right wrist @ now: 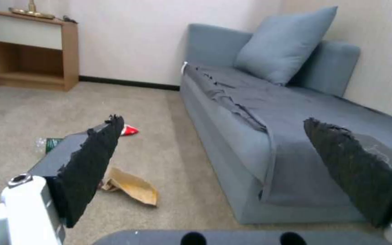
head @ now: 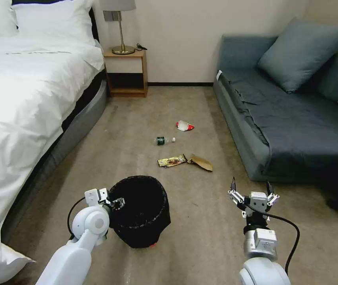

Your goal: Pick up the trash bin, then pick up the garbage on the floor and place it into the trash bin.

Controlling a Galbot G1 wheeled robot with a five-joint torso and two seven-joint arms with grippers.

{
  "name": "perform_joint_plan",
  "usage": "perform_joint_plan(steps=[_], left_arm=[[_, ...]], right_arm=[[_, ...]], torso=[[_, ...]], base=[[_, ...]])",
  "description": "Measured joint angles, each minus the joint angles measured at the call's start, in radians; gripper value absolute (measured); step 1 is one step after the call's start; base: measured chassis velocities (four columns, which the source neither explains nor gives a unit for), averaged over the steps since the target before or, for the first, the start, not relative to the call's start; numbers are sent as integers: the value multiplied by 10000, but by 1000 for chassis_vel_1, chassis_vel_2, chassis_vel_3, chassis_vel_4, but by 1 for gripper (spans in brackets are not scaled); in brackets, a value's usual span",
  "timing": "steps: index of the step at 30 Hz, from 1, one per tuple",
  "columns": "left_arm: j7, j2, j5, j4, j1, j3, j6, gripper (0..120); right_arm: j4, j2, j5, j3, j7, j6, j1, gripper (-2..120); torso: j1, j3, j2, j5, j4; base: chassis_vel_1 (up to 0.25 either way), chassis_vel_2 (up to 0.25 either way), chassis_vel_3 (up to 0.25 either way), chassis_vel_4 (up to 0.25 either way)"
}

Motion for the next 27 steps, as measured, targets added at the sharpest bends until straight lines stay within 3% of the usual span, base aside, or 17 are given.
perform_joint_plan(steps=[7, 12, 18, 24, 27], left_arm=[[1, 18, -93, -44, 66, -30, -1, 30], [4, -50, -300, -221, 274, -296, 13, 6], [39, -81, -354, -429, 415, -469, 65, 3], [221, -142, -188, -1166, 732, -1131, -23, 3], [373, -182, 294, -1707, 921, -1634, -55, 3]], right_arm=[[-132, -13, 224, 4, 23, 275, 33, 100], [-204, -53, 633, -3, 89, 571, 109, 100], [-185, -68, 729, -1, 123, 615, 108, 100], [-61, -108, 1161, -2, 211, 835, 116, 100], [106, -129, 1319, 39, 269, 871, 236, 100]], torso=[[0, 1, 0, -2, 1], [0, 2, -1, -9, -1], [1, 4, -2, -15, -5], [1, 4, -4, -11, -6], [1, 4, -4, -8, -5]], base=[[0, 0, 0, 0], [0, 0, 0, 0], [0, 0, 0, 0], [0, 0, 0, 0], [0, 0, 0, 0]])
